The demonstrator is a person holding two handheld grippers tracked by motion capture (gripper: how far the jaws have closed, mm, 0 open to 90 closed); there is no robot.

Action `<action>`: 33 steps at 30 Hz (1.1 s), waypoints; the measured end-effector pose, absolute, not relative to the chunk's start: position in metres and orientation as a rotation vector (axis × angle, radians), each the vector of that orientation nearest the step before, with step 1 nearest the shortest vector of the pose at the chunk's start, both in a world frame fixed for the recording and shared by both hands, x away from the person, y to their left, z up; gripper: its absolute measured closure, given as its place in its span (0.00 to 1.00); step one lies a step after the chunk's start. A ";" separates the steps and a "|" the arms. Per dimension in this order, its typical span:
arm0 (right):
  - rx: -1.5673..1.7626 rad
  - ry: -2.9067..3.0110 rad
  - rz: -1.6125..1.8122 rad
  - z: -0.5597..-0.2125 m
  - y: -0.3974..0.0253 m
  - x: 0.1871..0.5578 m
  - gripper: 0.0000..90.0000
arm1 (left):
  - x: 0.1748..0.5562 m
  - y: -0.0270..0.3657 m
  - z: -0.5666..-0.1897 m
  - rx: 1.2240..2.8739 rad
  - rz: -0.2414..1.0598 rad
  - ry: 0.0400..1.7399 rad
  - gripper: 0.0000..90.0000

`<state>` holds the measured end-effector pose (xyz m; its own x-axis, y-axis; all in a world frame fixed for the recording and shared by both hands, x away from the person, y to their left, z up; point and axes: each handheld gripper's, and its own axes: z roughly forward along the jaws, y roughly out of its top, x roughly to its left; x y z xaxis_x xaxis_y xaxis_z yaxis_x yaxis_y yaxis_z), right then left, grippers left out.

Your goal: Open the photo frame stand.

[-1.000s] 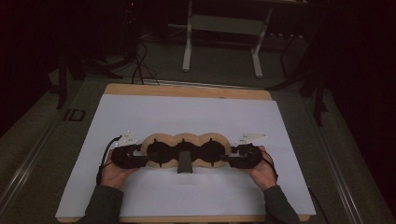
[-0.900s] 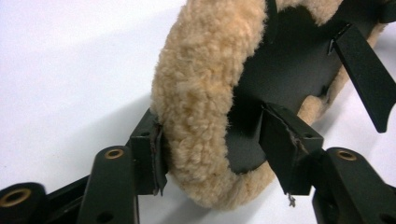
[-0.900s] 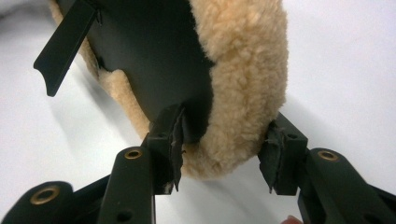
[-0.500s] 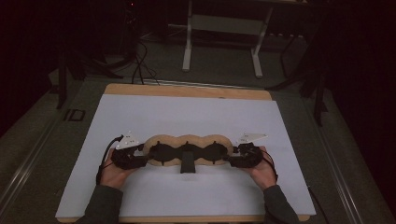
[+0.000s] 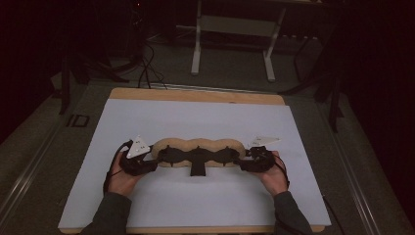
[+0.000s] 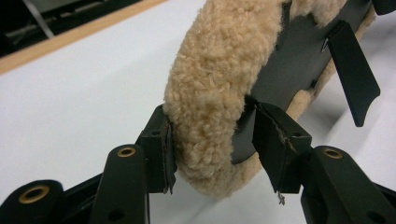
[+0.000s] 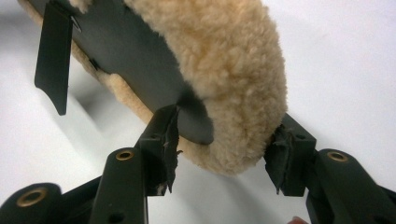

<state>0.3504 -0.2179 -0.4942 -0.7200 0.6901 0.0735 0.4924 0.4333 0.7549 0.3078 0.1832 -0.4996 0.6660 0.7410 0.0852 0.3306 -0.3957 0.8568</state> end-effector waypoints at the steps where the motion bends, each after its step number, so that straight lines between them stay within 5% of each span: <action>1: 1.031 2.439 1.162 -0.494 -0.217 0.351 0.54 | 0.309 0.183 -0.500 1.995 0.590 0.828 0.57; 14: 1.004 2.366 1.101 -0.503 -0.216 0.355 0.52 | 0.314 0.167 -0.509 2.054 0.743 0.807 0.56; 33: 1.043 2.385 1.148 -0.503 -0.218 0.350 0.47 | 0.311 0.179 -0.508 1.976 0.557 0.851 0.52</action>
